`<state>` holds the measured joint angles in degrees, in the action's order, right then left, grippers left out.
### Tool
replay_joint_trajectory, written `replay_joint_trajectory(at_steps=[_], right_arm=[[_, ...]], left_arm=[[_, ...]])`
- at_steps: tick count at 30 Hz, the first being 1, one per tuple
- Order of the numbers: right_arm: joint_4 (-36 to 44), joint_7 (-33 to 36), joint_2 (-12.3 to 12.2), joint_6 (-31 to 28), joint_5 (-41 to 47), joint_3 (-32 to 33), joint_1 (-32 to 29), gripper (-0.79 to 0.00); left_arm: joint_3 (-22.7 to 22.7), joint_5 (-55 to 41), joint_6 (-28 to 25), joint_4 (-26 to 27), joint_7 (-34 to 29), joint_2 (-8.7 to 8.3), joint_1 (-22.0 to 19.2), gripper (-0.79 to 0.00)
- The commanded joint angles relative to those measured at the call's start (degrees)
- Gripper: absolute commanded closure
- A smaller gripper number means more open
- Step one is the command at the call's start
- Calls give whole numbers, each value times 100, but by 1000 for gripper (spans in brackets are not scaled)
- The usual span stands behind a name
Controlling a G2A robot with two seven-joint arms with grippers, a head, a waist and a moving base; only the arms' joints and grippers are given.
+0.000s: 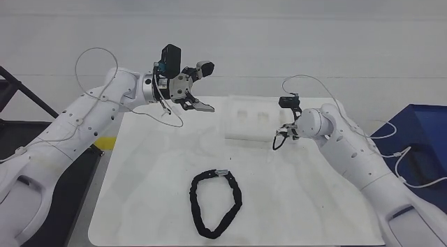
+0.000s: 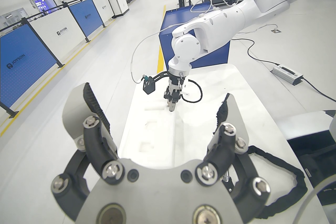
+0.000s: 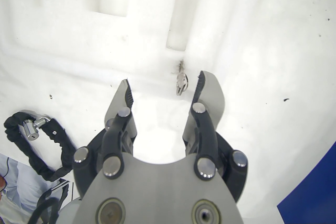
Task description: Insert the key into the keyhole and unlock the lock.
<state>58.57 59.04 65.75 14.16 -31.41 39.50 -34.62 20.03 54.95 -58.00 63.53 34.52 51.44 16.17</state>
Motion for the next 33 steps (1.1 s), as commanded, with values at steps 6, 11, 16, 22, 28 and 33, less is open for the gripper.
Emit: replay_joint_trajectory(at_steps=[6,11,16,22,28,33], right_arm=[[-263,-71,100,57,7,-16,41,-191],[-484,-127,189,85,-28,-63,99,-145],[-764,-173,306,125,-67,-149,184,-89],[-1022,-262,428,151,-97,-199,269,0],[-955,-39,451,221,-185,-121,403,0],[-577,419,356,335,-325,72,444,0]], left_arm=[[0,0,0,0,0,0,0,-785],[0,0,0,0,0,0,0,-785],[0,0,0,0,0,0,0,-785],[0,0,0,0,0,0,0,-785],[0,0,0,0,0,0,0,-785],[0,0,0,0,0,0,0,-785]])
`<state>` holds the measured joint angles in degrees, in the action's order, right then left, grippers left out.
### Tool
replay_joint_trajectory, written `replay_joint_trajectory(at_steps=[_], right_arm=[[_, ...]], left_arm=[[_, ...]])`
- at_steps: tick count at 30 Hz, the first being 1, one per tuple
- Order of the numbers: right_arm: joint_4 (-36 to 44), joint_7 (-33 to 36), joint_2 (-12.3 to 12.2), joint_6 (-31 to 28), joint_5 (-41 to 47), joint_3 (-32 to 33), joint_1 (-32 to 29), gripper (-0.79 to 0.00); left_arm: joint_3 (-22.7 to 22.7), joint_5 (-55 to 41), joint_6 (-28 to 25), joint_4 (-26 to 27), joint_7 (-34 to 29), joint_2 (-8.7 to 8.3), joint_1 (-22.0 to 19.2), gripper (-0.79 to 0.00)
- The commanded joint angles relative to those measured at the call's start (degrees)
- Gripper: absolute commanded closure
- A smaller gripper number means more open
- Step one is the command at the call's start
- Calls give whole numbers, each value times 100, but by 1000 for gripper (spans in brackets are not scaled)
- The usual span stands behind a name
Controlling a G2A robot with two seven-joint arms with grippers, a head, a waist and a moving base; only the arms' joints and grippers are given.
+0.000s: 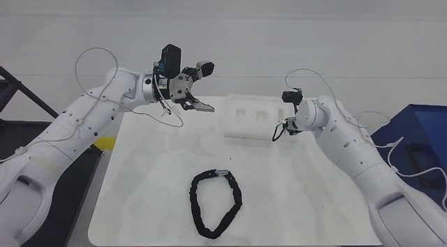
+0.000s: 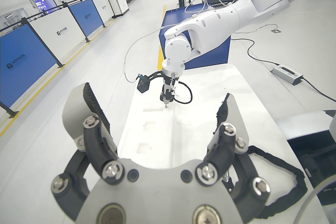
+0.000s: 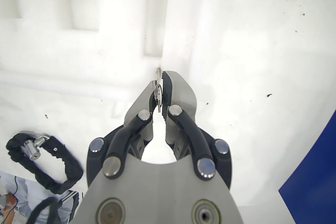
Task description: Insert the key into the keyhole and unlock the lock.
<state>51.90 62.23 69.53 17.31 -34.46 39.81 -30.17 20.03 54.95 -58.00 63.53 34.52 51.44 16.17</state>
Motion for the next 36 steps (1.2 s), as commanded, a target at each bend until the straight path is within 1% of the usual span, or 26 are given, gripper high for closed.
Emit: replay_joint_trajectory(at_steps=[1,5,8,10,13,18,22,26,29,36], right_arm=[[221,212,-52,31,-31,99,-15,0],[853,581,-212,-97,43,441,-185,0],[1406,786,-360,-329,100,758,-418,0],[1849,842,-452,-544,346,1051,-620,0],[2487,955,-598,-704,462,1463,-934,0],[3551,911,-813,-1049,1143,2385,-1595,0],[4123,532,-942,-1334,1740,3171,-2190,0],[4311,113,-999,-1660,2641,3805,-2745,0],[4294,-59,-1022,-1966,3222,4123,-3019,0],[4311,-400,-1061,-2460,3919,4565,-3402,0]], left_arm=[[0,0,0,0,0,0,0,-785],[0,0,0,0,0,0,0,-785],[0,0,0,0,0,0,0,-785],[0,0,0,0,0,0,0,-785],[0,0,0,0,0,0,0,-785],[0,0,0,0,0,0,0,-785],[0,0,0,0,0,0,0,-785],[0,0,0,0,0,0,0,-785],[0,0,0,0,0,0,0,-785],[0,0,0,0,0,0,0,-785]])
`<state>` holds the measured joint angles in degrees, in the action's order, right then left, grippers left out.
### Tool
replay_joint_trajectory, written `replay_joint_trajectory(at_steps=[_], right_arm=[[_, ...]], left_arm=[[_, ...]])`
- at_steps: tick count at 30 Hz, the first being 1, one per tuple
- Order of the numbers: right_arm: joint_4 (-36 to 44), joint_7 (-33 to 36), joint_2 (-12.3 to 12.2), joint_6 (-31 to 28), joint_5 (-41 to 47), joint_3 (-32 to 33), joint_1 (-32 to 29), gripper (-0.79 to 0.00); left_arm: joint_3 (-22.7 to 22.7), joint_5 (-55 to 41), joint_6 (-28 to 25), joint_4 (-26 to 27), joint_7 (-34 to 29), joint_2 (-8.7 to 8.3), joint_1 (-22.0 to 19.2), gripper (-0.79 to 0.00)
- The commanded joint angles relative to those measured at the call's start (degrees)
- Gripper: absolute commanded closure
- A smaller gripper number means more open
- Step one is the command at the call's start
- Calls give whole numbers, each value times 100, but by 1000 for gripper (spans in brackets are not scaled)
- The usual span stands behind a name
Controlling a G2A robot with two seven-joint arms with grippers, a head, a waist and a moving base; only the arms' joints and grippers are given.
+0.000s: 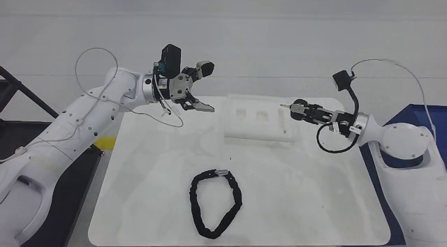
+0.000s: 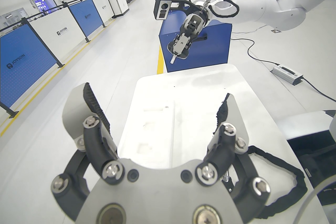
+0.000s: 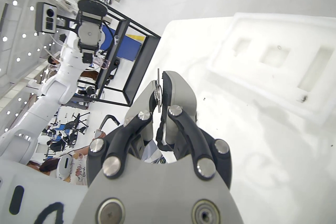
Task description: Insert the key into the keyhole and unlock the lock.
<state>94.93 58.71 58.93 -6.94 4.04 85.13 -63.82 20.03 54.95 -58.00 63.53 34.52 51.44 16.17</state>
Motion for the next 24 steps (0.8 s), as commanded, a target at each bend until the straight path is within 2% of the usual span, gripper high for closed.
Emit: replay_joint_trajectory(at_steps=[1,13,17,24], right_arm=[[15,-136,-2,-92,148,70,-78,0],[27,-237,1,-171,209,87,-120,0],[27,-237,1,-171,209,87,-120,0],[27,-237,1,-171,209,87,-120,0]], left_arm=[[0,0,0,0,0,0,0,-785],[5,2,37,9,-24,0,16,-785],[111,51,108,197,-286,-15,239,-785],[227,604,183,265,57,-95,975,-785]])
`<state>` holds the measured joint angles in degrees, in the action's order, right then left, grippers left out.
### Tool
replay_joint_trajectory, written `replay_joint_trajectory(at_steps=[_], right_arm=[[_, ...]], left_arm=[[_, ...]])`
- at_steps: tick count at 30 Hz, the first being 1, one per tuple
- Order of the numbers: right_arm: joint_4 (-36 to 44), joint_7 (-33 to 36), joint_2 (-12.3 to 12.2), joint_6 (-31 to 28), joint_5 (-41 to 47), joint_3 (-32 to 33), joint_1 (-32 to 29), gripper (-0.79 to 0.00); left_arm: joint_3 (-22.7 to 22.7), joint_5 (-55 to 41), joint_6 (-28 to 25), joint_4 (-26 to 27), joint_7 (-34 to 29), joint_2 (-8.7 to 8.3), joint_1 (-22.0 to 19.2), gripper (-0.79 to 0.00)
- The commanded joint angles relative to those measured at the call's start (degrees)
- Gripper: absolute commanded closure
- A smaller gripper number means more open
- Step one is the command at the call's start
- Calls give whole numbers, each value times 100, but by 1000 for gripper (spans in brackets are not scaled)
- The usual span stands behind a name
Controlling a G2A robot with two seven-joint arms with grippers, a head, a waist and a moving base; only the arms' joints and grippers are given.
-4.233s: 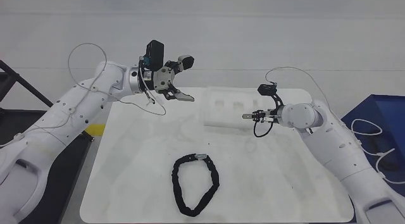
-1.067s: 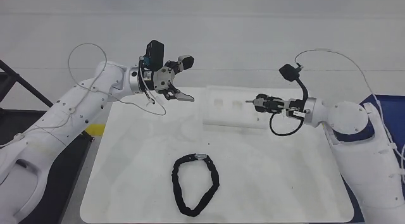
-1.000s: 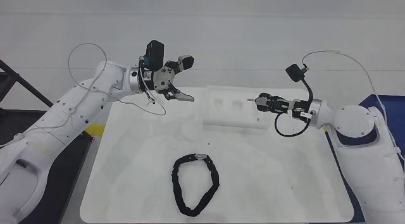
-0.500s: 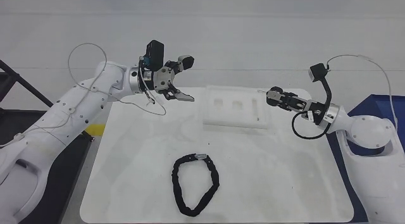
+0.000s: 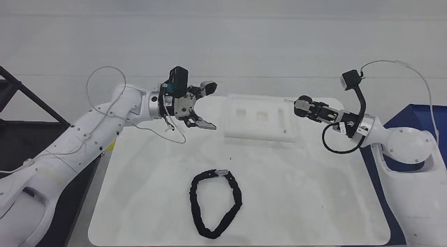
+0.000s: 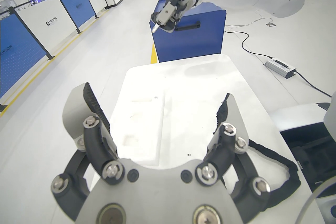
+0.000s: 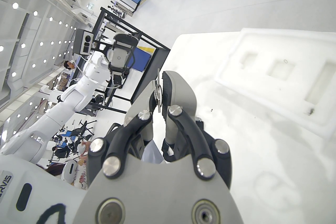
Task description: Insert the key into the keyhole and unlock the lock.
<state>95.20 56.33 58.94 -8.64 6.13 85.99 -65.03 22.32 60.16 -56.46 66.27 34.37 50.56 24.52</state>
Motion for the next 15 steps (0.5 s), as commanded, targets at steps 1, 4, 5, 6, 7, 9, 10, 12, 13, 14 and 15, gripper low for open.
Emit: replay_joint_trajectory(at_steps=[1,4,5,6,7,9,10,12,13,14,15], right_arm=[[0,0,0,0,0,0,0,0],[0,0,0,0,0,0,0,0],[0,0,0,0,0,0,0,0],[0,0,0,0,0,0,0,0],[0,0,0,0,0,0,0,0],[0,0,0,0,0,0,0,0],[0,0,0,0,0,0,0,0],[0,0,0,0,0,0,0,0],[0,0,0,0,0,0,0,0],[0,0,0,0,0,0,0,0],[0,0,0,0,0,0,0,0]], left_arm=[[-8,172,31,-16,137,-16,269,-785],[-20,468,142,-35,351,-26,618,-785],[-25,595,174,-37,399,-26,702,-785],[-21,710,209,-26,464,-23,770,-785],[-27,839,256,-27,521,-18,843,-785],[-81,1304,389,32,368,1,899,-785],[-86,1379,400,48,453,13,952,-785],[-130,1674,422,43,534,38,1028,-785],[-159,1825,409,33,580,54,1057,-785],[-207,1952,342,-25,602,74,1096,-785],[-244,2064,285,-109,572,99,1107,-785]])
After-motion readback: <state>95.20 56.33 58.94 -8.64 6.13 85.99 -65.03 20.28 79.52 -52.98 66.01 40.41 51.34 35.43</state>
